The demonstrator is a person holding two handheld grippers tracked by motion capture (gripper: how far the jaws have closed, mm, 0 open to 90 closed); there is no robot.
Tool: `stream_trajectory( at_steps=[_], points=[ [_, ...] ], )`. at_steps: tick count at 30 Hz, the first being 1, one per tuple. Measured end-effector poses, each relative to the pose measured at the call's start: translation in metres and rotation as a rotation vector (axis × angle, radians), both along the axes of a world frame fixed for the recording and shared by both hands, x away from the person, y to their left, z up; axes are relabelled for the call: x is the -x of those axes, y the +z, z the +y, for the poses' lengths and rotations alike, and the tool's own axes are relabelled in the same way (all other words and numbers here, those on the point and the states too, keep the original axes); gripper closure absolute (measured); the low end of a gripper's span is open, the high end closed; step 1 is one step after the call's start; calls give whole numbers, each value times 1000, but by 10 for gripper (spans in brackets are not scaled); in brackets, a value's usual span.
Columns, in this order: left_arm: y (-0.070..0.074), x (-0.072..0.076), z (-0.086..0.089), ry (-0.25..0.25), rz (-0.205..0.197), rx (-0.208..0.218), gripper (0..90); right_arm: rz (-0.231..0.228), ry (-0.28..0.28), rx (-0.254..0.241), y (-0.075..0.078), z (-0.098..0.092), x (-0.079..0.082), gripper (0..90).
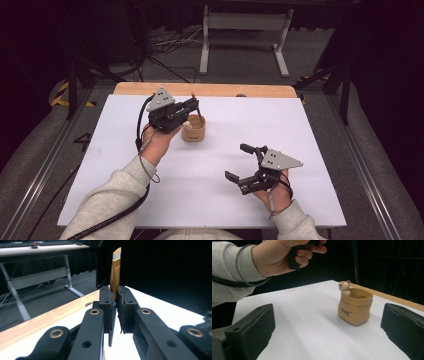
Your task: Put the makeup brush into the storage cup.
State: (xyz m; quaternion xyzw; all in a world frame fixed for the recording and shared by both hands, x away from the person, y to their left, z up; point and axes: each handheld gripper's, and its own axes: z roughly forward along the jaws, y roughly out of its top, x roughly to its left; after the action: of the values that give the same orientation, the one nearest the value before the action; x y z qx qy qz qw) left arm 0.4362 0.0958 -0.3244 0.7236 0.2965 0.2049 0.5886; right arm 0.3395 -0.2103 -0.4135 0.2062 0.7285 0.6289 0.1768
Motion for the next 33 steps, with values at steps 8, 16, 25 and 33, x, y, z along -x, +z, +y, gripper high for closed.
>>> stream_trajectory(
  at_steps=[8,16,25,33],
  points=[
    [-2,-6,-2,78,0,-14,821,-1,-2,-4,0,-1,0,0],
    [-6,-12,-1,90,14,-18,821,0,3,-4,0,0,0,0],
    [-20,-19,-1,96,24,-40,820,2,6,-4,0,1,-1,0],
    [-28,-22,-3,92,46,-49,819,4,9,-6,0,0,-1,0]
  ],
)
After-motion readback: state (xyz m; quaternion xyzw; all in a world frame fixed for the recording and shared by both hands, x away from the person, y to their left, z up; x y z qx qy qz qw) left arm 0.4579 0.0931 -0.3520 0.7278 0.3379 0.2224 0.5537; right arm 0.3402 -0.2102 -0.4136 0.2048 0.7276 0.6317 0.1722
